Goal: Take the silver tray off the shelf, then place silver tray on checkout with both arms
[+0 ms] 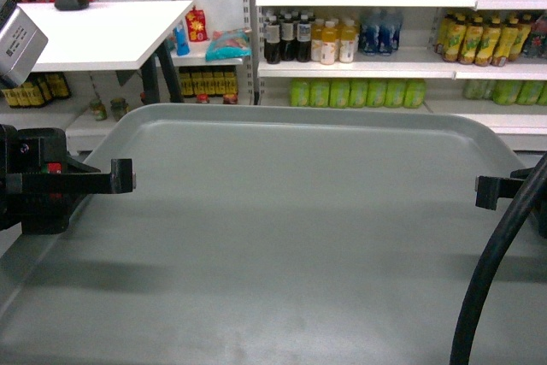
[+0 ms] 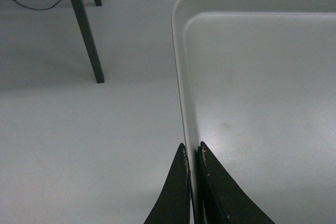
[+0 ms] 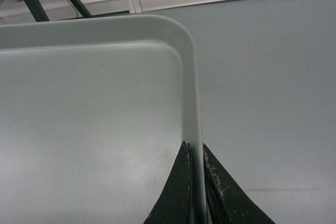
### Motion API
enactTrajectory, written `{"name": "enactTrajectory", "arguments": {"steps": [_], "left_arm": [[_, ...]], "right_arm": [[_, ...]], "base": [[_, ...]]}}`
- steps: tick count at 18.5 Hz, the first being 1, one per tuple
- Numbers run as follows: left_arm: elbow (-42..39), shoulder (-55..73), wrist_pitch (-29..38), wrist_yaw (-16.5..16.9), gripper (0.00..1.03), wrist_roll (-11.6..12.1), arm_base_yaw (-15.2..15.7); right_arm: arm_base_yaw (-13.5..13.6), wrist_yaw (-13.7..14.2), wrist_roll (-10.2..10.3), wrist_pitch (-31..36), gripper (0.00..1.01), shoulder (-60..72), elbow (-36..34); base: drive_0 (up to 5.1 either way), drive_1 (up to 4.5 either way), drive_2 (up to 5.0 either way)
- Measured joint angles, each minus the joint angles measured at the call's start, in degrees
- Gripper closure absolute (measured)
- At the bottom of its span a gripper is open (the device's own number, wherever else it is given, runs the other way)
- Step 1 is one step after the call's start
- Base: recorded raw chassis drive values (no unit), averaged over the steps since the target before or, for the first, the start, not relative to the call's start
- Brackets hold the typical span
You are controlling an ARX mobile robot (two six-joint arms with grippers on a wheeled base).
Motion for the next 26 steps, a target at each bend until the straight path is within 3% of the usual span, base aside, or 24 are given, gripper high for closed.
{"name": "enactTrajectory", "arguments": {"steps": [26], "left_arm": [[0.0,0.0,0.0,0.0,1.00,0.0,0.0]], "right_arm": [[0.0,0.0,0.0,0.1,0.98,0.0,0.0]], "base": [[-5.0,2.50,2.5]]}}
